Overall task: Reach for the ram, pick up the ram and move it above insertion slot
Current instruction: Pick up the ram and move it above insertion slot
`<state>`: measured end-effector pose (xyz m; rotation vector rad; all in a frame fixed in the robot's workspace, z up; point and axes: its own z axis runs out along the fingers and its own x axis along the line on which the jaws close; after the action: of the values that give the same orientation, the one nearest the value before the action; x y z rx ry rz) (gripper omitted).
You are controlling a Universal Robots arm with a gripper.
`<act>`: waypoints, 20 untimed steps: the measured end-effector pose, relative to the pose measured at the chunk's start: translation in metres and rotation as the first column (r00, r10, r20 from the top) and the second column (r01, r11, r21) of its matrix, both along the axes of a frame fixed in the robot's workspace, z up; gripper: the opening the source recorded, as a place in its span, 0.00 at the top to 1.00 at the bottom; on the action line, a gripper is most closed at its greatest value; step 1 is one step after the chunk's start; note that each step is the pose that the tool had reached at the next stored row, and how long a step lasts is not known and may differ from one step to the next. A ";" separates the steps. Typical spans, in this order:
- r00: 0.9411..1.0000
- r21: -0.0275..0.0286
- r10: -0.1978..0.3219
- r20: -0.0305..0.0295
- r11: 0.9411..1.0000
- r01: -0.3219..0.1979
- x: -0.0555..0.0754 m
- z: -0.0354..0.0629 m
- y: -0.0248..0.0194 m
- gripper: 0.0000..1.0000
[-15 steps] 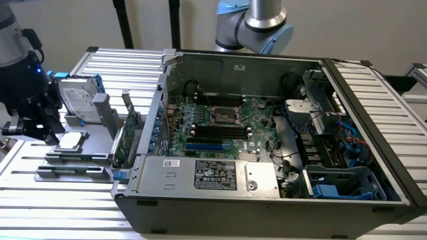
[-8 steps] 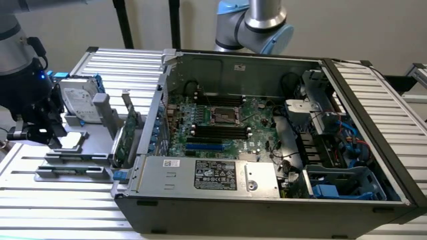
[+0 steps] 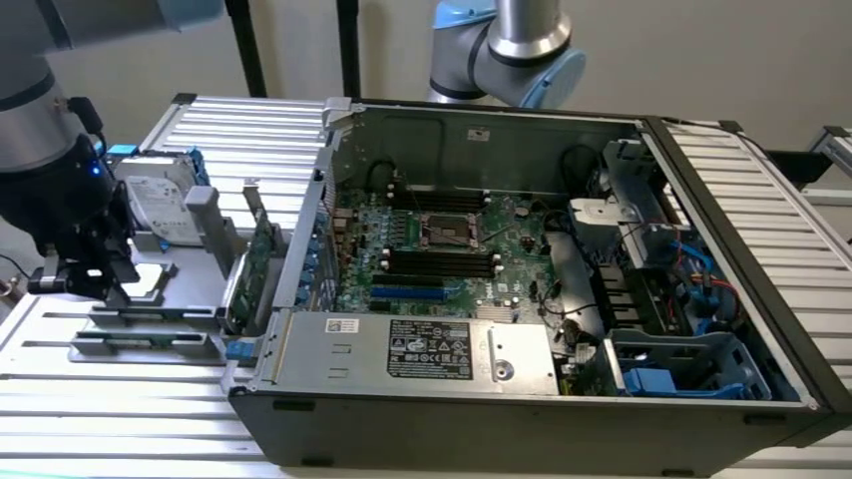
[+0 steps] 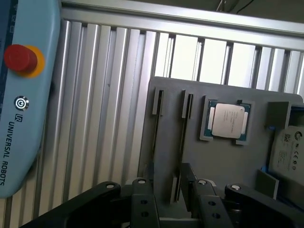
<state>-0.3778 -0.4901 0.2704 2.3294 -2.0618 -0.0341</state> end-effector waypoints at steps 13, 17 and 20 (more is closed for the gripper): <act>1.000 0.000 -0.004 0.000 1.000 0.004 0.000 -0.0238 -0.0070 0.64; 1.000 0.000 -0.011 0.000 1.000 0.011 0.000 -0.0310 -0.0087 0.64; 1.000 0.000 -0.013 0.000 1.000 0.013 0.001 -0.0365 -0.0091 0.64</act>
<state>-0.3771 -0.4992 0.2339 2.3166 -2.0768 -0.0347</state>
